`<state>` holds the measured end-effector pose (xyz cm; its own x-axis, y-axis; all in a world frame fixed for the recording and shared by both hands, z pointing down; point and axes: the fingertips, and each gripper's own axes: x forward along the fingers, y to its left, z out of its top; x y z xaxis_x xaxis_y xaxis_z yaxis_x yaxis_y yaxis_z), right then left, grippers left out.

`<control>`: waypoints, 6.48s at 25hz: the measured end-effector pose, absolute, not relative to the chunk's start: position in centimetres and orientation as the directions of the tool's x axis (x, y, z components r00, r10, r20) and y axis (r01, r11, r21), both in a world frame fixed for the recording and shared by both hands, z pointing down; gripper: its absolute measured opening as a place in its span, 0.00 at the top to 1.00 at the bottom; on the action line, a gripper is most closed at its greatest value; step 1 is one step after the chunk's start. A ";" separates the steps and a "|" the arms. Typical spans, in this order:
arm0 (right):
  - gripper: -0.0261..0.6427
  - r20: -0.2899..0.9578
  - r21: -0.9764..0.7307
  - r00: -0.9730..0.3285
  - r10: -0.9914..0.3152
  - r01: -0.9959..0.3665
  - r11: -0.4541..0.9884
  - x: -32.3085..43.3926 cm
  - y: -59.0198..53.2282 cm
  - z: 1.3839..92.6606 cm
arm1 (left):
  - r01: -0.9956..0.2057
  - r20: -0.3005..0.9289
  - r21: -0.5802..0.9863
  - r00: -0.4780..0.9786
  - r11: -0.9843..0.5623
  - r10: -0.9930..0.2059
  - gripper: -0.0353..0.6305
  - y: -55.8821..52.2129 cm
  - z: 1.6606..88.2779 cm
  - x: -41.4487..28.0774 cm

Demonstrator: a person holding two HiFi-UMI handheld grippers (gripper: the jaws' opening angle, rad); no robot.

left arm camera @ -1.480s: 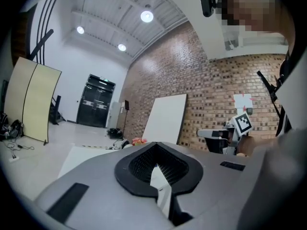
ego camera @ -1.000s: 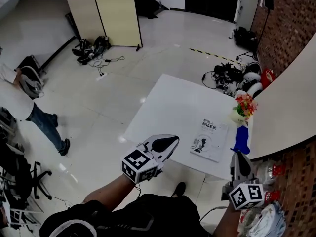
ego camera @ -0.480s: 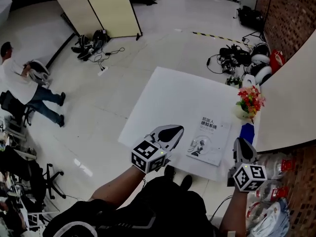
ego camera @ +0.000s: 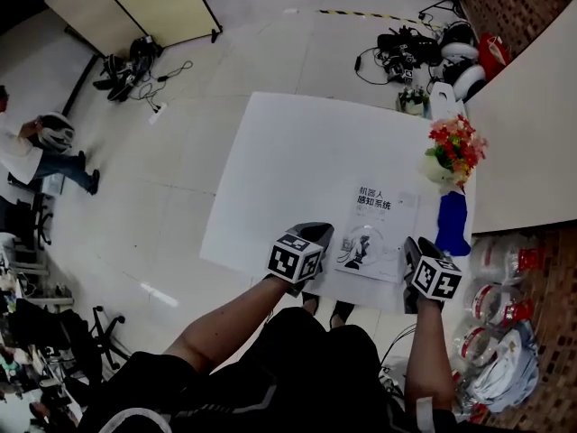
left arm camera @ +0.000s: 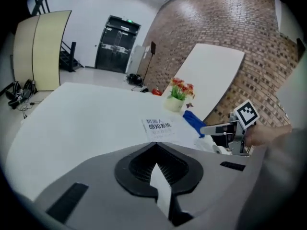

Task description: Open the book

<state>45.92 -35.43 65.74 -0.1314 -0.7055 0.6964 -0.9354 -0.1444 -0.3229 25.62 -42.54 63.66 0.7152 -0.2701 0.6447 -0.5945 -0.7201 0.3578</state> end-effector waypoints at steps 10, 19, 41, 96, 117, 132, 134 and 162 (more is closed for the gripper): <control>0.80 0.773 -0.391 -0.184 -0.607 -0.892 -0.228 46.0 -34.9 71.2 | -0.571 0.691 0.373 0.697 -0.731 -0.192 0.95 -42.0 67.3 26.5; 0.87 0.791 -0.400 -0.163 -0.590 -0.867 -0.297 46.3 -34.8 71.3 | -0.578 0.689 0.372 0.696 -0.727 -0.201 0.95 -41.7 67.4 26.2; 0.95 0.774 -0.340 -0.046 -0.632 -0.872 -0.352 44.3 -35.5 64.4 | -0.602 0.567 0.366 0.749 -0.709 -0.343 0.96 -44.1 60.6 20.4; 0.95 0.309 -0.286 -0.159 -0.938 -0.956 0.068 28.8 -43.2 43.4 | -0.425 0.177 0.307 0.904 -0.851 -0.388 0.95 -48.3 45.0 11.4; 0.95 0.115 -0.149 -0.201 -0.973 -0.972 0.183 38.2 -34.5 37.1 | -0.504 0.105 0.183 0.864 -0.844 -0.493 0.95 -40.0 37.8 17.3; 0.95 0.117 -0.098 -0.179 -0.977 -0.981 0.168 29.9 -26.4 34.9 | -0.520 0.045 0.186 0.852 -0.834 -0.521 0.96 -30.5 36.1 8.2; 0.95 0.123 -0.070 -0.172 -0.977 -0.984 0.164 27.7 -24.6 34.7 | -0.507 0.042 0.191 0.860 -0.840 -0.509 0.95 -28.6 36.3 6.4; 0.95 0.062 -0.055 -0.280 -0.958 -0.959 0.277 24.1 4.6 32.3 | -0.527 0.044 0.088 0.850 -0.845 -0.525 0.95 1.3 32.5 6.3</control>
